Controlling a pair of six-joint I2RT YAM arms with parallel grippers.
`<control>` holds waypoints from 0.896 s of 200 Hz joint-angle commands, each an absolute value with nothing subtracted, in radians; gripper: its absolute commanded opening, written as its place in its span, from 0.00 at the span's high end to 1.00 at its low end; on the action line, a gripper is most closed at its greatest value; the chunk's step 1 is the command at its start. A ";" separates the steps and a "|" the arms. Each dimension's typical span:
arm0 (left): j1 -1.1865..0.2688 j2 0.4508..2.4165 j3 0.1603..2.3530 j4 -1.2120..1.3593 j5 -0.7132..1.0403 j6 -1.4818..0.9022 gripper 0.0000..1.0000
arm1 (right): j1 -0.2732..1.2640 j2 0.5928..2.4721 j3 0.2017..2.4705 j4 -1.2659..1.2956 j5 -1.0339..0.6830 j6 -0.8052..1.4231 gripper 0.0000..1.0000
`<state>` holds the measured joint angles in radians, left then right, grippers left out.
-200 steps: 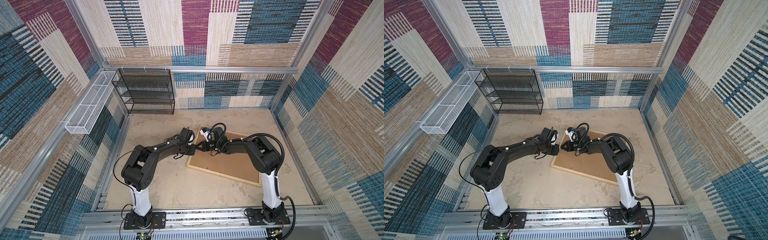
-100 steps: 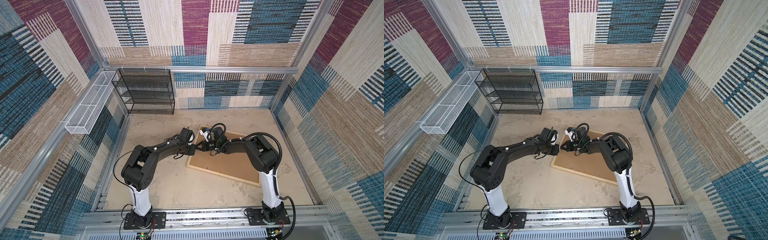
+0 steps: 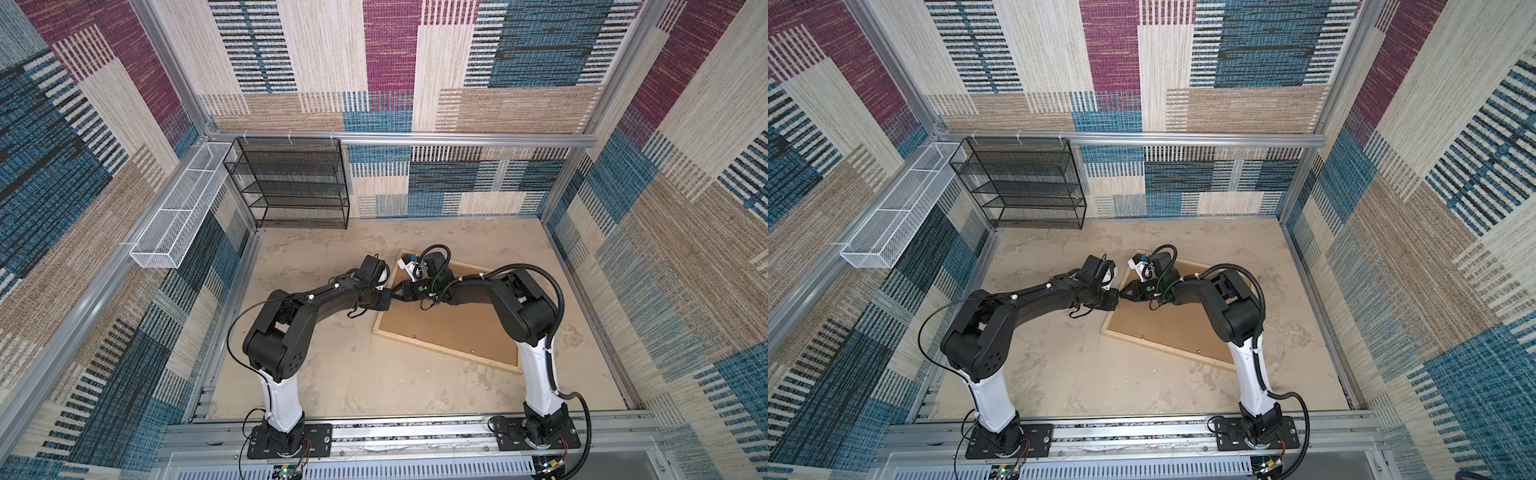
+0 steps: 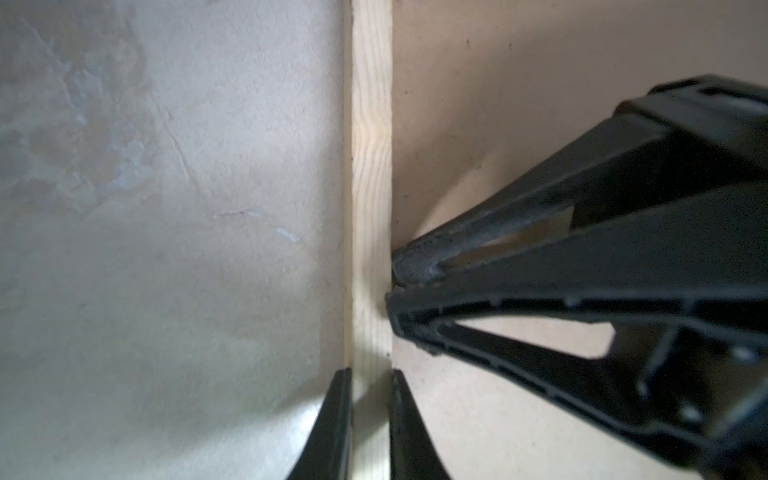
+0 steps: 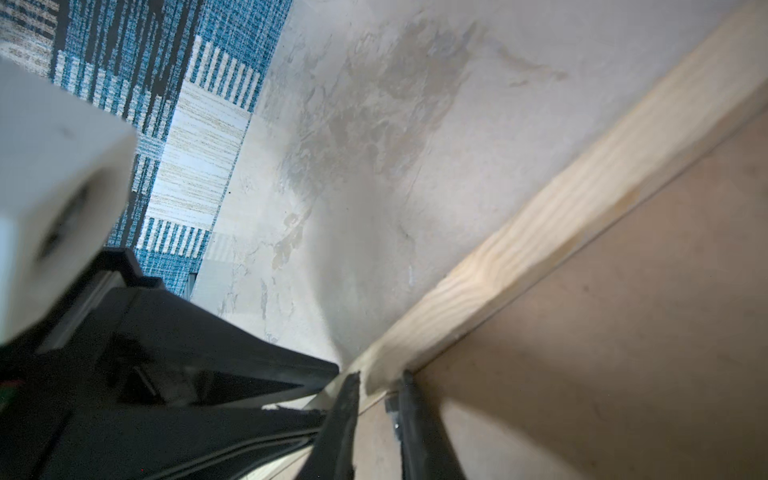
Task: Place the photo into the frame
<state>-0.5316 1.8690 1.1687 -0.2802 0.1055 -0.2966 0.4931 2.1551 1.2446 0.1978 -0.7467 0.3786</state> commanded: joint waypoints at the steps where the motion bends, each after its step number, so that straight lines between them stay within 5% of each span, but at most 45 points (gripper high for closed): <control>1: -0.535 1.866 1.170 -0.290 0.105 -0.316 0.79 | 0.469 2.109 1.253 0.110 -0.706 0.337 0.69; 44: -0.535 1.827 1.163 -0.294 0.060 -0.313 0.70 | 0.382 1.933 1.217 0.021 -0.592 0.282 0.60; 82: -0.537 1.753 1.109 -0.245 0.050 -0.305 0.64 | 0.247 1.751 1.145 -0.136 -0.304 0.231 0.44; 120: -0.540 1.762 1.101 -0.233 0.051 -0.305 0.64 | 0.073 1.614 1.058 -0.221 -0.160 0.221 0.37; 179: -0.567 1.804 1.125 -0.267 -0.005 -0.286 0.65 | -0.052 1.518 0.997 -0.209 -0.193 0.250 0.36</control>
<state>-0.5587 1.7905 1.1110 -0.2527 0.0437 -0.3058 -0.0364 1.5356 1.0004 -0.2123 -0.1871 0.2337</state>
